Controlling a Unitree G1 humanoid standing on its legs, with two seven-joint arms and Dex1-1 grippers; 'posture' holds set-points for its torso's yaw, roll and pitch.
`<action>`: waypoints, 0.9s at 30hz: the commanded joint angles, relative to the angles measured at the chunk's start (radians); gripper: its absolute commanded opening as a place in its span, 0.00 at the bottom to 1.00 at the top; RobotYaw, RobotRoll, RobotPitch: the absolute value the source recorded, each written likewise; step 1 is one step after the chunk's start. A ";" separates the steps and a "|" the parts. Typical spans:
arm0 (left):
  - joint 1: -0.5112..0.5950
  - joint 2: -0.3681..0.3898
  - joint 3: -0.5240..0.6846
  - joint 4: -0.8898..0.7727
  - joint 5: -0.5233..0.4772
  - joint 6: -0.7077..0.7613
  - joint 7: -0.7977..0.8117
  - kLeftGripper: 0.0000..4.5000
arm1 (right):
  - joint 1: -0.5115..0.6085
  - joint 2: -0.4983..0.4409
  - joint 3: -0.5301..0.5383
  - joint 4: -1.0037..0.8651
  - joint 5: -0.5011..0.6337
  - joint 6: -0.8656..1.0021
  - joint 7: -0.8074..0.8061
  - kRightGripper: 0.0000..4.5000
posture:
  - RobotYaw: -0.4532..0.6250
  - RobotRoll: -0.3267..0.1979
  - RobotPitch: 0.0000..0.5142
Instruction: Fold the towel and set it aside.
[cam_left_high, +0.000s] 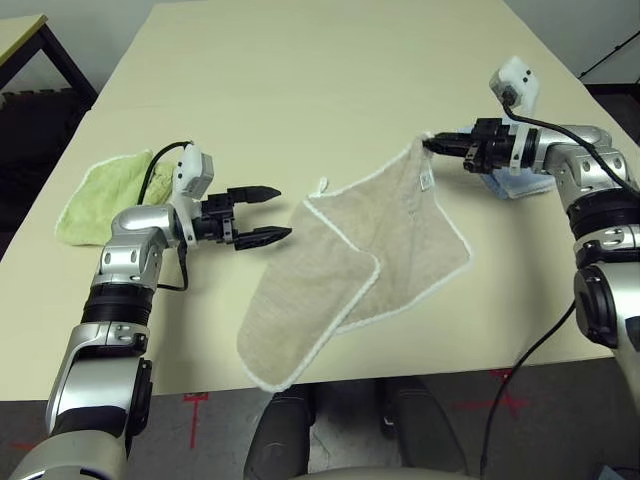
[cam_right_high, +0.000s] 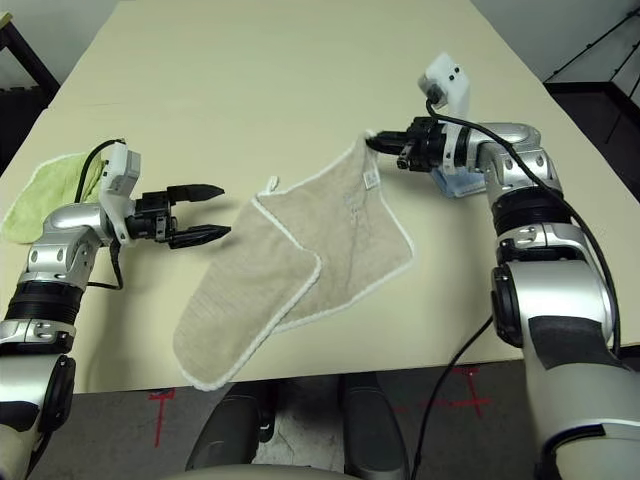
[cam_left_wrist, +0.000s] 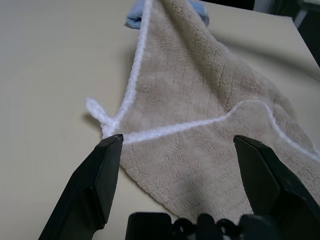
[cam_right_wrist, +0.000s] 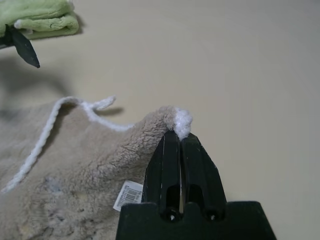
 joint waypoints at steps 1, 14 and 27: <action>-0.004 -0.012 -0.005 -0.009 -0.003 0.014 0.012 1.00 | -0.014 0.012 -0.009 -0.005 -0.044 -0.225 -0.123 0.01 | 0.41 0.62 0.32; -0.034 -0.033 0.000 0.003 -0.009 0.035 0.032 1.00 | -0.304 0.075 -0.076 0.011 0.002 -0.571 -0.377 0.01 | 0.40 0.62 0.30; -0.201 -0.155 0.086 0.012 -0.039 0.198 0.366 1.00 | -0.335 0.113 -0.094 0.002 0.036 -0.490 -0.420 0.01 | 0.41 0.62 0.30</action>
